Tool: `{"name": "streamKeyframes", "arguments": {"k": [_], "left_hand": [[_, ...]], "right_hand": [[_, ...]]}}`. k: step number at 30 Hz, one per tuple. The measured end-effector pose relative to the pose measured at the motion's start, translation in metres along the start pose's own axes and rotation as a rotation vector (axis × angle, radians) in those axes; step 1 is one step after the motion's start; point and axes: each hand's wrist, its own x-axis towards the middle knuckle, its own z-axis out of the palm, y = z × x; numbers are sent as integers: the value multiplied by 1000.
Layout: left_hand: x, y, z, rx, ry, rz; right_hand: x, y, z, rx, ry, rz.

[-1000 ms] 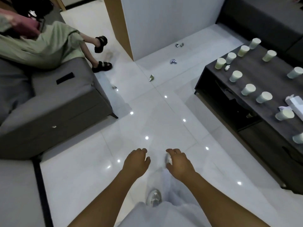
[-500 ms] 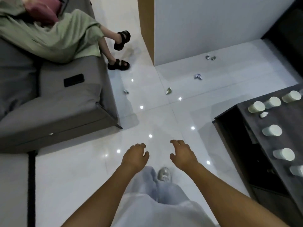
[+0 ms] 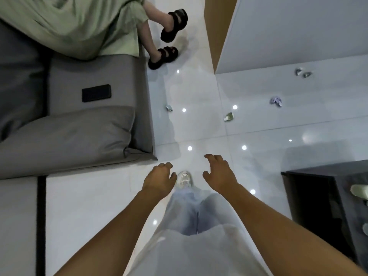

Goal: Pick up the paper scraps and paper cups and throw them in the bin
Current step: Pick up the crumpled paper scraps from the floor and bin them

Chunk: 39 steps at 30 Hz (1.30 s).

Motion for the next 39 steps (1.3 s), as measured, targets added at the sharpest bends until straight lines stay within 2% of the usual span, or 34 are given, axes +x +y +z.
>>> {"name": "streamKeyframes", "arguments": {"k": [8, 14, 20, 30, 35, 39], "left_hand": [[136, 2, -17, -105, -21, -143], [251, -8, 10, -207, 2, -259], [368, -43, 60, -225, 19, -313], [550, -136, 161, -234, 51, -315], [607, -177, 198, -260, 102, -351], [629, -197, 214, -261, 95, -364]], "right_hand": [[161, -13, -34, -7, -52, -50], [301, -1, -14, -67, -109, -108], [442, 16, 38, -114, -102, -155], [675, 17, 173, -77, -25, -247], [767, -7, 226, -32, 35, -303], [804, -21, 254, -40, 96, -342]]}}
